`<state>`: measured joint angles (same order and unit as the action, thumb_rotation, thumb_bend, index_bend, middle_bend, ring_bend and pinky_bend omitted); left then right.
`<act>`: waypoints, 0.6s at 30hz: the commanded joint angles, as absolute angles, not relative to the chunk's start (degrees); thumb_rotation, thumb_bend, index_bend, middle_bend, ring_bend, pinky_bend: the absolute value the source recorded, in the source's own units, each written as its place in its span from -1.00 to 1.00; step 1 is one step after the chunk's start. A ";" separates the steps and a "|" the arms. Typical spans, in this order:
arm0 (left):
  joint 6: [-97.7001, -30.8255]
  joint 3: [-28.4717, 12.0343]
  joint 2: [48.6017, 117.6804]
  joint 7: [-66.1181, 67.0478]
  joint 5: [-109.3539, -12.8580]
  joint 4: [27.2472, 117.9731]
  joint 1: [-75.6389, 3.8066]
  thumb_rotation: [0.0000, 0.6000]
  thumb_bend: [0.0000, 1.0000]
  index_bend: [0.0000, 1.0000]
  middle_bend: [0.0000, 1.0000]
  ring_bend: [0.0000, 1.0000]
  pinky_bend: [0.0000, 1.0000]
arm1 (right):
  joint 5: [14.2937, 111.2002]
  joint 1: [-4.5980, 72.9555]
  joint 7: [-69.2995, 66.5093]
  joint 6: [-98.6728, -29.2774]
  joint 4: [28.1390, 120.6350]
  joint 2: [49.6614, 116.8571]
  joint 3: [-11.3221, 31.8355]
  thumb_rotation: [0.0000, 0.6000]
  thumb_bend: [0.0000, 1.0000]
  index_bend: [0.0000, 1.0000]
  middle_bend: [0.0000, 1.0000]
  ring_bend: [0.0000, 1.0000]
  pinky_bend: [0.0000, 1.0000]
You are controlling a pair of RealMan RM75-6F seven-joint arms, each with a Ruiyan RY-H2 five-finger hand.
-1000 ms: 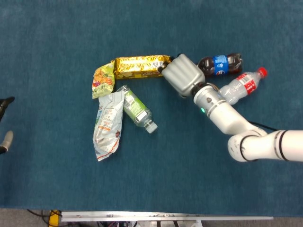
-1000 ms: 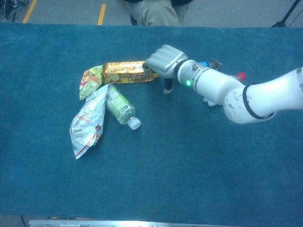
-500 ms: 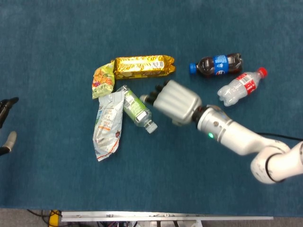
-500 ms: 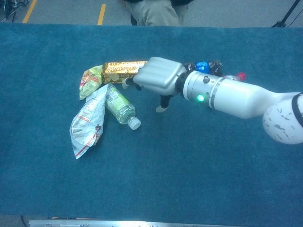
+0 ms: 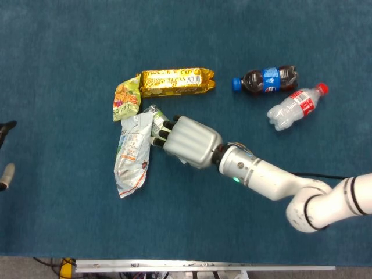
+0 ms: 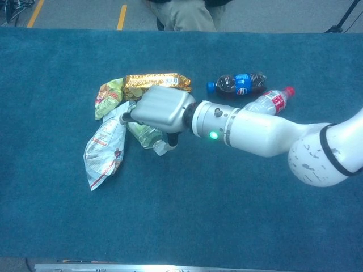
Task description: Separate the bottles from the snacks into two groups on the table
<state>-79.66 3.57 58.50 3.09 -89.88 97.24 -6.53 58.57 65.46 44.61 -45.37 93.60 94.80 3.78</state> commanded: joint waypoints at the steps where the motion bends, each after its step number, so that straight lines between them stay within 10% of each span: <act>1: -79.67 3.61 58.51 2.92 -89.84 97.11 -6.44 1.00 -0.19 -0.80 -0.61 -0.62 -0.71 | 56.24 66.69 45.94 -45.17 92.66 96.14 4.50 1.00 -0.78 -0.63 -0.29 -0.49 -0.26; 18: -79.56 3.35 58.48 1.81 -89.64 96.32 -6.39 1.00 -0.19 -0.80 -0.61 -0.62 -0.71 | 45.86 71.92 49.54 -47.05 84.42 104.49 7.78 1.00 -0.79 -0.63 -0.29 -0.52 -0.28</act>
